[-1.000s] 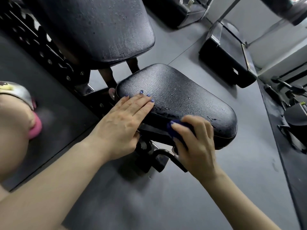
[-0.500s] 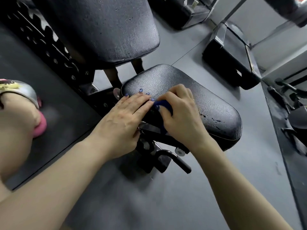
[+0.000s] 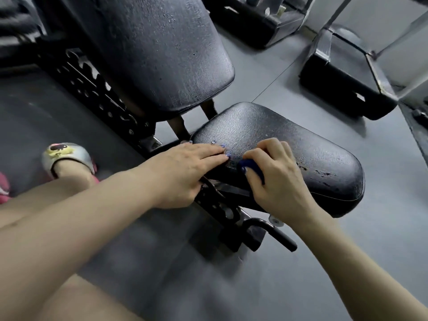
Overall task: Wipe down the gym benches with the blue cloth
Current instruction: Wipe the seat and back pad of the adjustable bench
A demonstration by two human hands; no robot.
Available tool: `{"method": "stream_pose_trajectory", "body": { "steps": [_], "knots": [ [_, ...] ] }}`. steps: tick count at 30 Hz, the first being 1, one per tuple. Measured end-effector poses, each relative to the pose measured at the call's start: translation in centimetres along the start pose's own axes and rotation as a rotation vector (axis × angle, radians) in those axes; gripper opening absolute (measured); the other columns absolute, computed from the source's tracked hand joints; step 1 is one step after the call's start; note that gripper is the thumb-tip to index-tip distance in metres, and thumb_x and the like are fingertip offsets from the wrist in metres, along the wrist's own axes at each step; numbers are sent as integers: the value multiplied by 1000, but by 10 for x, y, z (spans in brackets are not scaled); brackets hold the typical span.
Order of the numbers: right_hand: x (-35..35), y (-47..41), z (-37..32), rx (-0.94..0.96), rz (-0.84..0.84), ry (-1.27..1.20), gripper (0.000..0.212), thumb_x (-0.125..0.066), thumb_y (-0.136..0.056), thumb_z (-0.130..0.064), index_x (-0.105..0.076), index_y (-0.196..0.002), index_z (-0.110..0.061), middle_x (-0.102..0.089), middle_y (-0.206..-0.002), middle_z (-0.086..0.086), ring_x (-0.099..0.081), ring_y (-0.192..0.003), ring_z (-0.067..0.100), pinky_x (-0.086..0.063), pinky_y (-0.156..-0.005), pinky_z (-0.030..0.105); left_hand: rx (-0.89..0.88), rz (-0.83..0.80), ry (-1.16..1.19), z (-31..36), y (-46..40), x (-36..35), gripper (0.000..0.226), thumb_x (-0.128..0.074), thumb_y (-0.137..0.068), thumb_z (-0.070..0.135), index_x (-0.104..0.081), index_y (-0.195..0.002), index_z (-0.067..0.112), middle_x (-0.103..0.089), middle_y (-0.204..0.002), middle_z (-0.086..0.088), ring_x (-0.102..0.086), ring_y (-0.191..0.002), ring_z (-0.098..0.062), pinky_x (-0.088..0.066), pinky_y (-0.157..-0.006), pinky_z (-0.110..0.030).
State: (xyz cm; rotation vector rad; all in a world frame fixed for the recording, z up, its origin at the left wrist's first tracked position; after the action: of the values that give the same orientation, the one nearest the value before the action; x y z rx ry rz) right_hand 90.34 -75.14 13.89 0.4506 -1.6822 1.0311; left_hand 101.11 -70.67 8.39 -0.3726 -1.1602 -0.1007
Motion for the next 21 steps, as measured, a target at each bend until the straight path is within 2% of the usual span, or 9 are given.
{"method": "stream_pose_trajectory", "body": {
  "steps": [2, 5, 9, 12, 14, 17, 21],
  "knots": [
    [-8, -4, -10, 35, -26, 5, 20, -57, -88, -25, -66, -101, -12, -54, -103, 6, -48, -95, 26, -45, -85, 44, 7, -22, -21, -3, 0, -3, 72, -52, -82, 17, -30, -151, 19, -24, -159, 2, -21, -146, -14, -19, -119, -42],
    [-5, 3, -6, 46, -69, -6, 22, -57, -90, -25, -65, -106, -12, -54, -107, 6, -48, -97, 25, -45, -89, 42, -15, -13, -17, -6, 2, -6, 75, -43, -76, 23, -32, -150, 18, -27, -158, 1, -24, -145, -15, -27, -115, -47],
    [14, 26, 9, -2, -76, 31, 28, -54, -90, -26, -66, -109, -10, -54, -111, 7, -47, -101, 26, -39, -95, 32, -110, -92, -44, -13, -1, -6, 76, -36, -78, 27, -25, -152, 22, -20, -160, 3, -19, -147, -13, -19, -120, -39],
    [10, 22, 7, -50, -55, 84, 26, -56, -89, -24, -67, -107, -8, -54, -109, 9, -47, -98, 26, -40, -93, 32, -205, -123, -91, -18, -14, 8, 65, -51, -86, 30, -33, -149, 23, -29, -157, 3, -26, -144, -14, -18, -119, -33],
    [4, 14, 3, -71, -39, 78, 25, -57, -89, -23, -66, -106, -8, -55, -108, 9, -48, -96, 28, -43, -91, 37, -237, -81, -124, -28, -20, 26, 64, -63, -85, 29, -41, -144, 22, -37, -152, 1, -32, -141, -17, -22, -117, -34],
    [-3, 2, -3, -92, -21, 62, 24, -59, -88, -23, -66, -106, -9, -55, -107, 8, -49, -96, 28, -45, -88, 43, -306, 31, -291, -44, -23, 54, 58, -69, -79, 28, -53, -134, 19, -49, -143, -4, -42, -136, -23, -31, -113, -44],
    [-13, -12, -17, -100, 15, 30, 24, -59, -87, -22, -62, -107, -9, -56, -107, 7, -51, -96, 30, -46, -86, 47, -234, 120, -431, -82, -25, 86, 48, -61, -84, 32, -59, -128, 13, -54, -139, -9, -45, -134, -27, -34, -110, -54]
  ]
}}
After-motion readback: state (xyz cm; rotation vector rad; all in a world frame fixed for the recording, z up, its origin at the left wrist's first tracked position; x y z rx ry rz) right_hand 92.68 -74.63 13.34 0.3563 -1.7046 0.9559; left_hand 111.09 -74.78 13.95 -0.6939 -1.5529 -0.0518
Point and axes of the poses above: each hand's wrist, its own y-axis away from the middle knuckle, its own x-axis out of the back of the hand, z = x × y, the point moved 10 cm from there along -y, towards the middle knuckle
